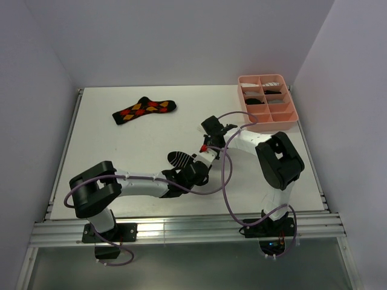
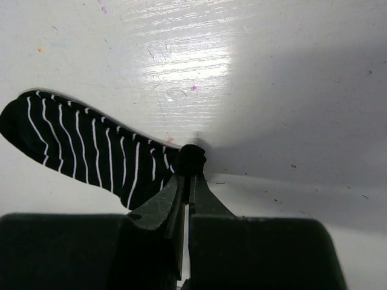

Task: Roll the socks
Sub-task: Roll the sock at the center of the board.

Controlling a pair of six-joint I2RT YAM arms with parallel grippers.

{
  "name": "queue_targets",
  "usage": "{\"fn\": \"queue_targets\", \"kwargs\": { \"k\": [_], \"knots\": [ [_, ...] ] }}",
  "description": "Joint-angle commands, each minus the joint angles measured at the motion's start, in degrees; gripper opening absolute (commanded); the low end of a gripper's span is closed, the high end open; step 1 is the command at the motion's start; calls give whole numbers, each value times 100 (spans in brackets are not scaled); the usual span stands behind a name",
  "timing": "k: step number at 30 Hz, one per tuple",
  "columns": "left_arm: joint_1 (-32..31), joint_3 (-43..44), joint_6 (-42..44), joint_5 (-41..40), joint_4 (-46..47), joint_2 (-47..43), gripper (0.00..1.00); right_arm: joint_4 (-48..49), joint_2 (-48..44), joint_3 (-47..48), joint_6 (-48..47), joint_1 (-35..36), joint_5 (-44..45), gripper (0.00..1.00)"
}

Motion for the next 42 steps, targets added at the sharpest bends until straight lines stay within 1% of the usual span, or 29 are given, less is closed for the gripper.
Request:
{"fn": "queue_targets", "kwargs": {
  "k": [1,8,16,19,24,28,29,35,36,39,42],
  "knots": [
    [-28,269,61,-180,52,93,43,-176,154,101,-69,31,-1,0],
    [-28,286,-53,-259,-71,506,43,-132,180,40,-34,23,-71,0],
    [-28,365,-264,-540,-413,778,43,-35,171,-100,9,31,-115,0],
    [-19,401,-343,-462,-563,884,43,-18,162,-109,27,31,-124,0],
    [42,392,-589,-330,-800,1034,39,35,162,-136,36,31,-159,0],
    [191,330,-809,-259,-888,1034,34,376,75,-276,62,31,-308,0],
    [227,313,-879,-242,-1028,1034,31,430,31,-337,89,31,-378,0],
    [429,304,-1020,-57,-1178,1034,10,931,-171,-540,98,31,-572,0],
    [455,295,-1029,-48,-1187,1034,1,1001,-215,-566,89,23,-598,0],
    [525,234,-1073,57,-1187,911,1,1308,-408,-698,71,23,-651,0],
    [700,137,-1187,434,-1117,666,1,1808,-689,-917,124,-12,-669,0]
  ]
}}
